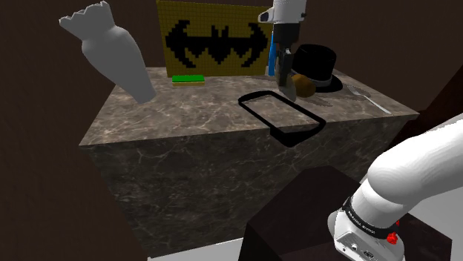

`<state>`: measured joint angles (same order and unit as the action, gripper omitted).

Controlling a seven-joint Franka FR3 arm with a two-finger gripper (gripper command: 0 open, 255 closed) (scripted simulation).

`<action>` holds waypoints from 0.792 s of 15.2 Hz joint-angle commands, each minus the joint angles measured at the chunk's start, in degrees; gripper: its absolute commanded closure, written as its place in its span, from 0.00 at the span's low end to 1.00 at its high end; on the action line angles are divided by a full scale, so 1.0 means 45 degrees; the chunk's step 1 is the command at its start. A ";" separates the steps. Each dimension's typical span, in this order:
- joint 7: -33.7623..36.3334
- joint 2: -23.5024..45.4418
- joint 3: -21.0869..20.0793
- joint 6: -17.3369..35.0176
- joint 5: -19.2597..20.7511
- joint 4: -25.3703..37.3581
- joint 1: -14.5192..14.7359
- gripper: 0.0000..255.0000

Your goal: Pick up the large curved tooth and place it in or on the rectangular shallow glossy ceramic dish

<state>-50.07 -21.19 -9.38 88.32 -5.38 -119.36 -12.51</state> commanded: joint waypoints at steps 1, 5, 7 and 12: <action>-0.0339 -0.0380 0.0215 0.0118 0.0069 -0.0517 -0.0088 1.00; -0.0365 -0.0402 0.0188 0.0799 0.0048 -0.1220 -0.0074 1.00; -0.0377 -0.0397 0.0172 0.1142 0.0038 -0.1557 -0.0069 1.00; -0.0403 -0.0332 0.0128 0.2006 0.0013 -0.2357 -0.0055 1.00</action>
<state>-51.88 -22.82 -8.75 96.43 -5.31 -129.19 -12.77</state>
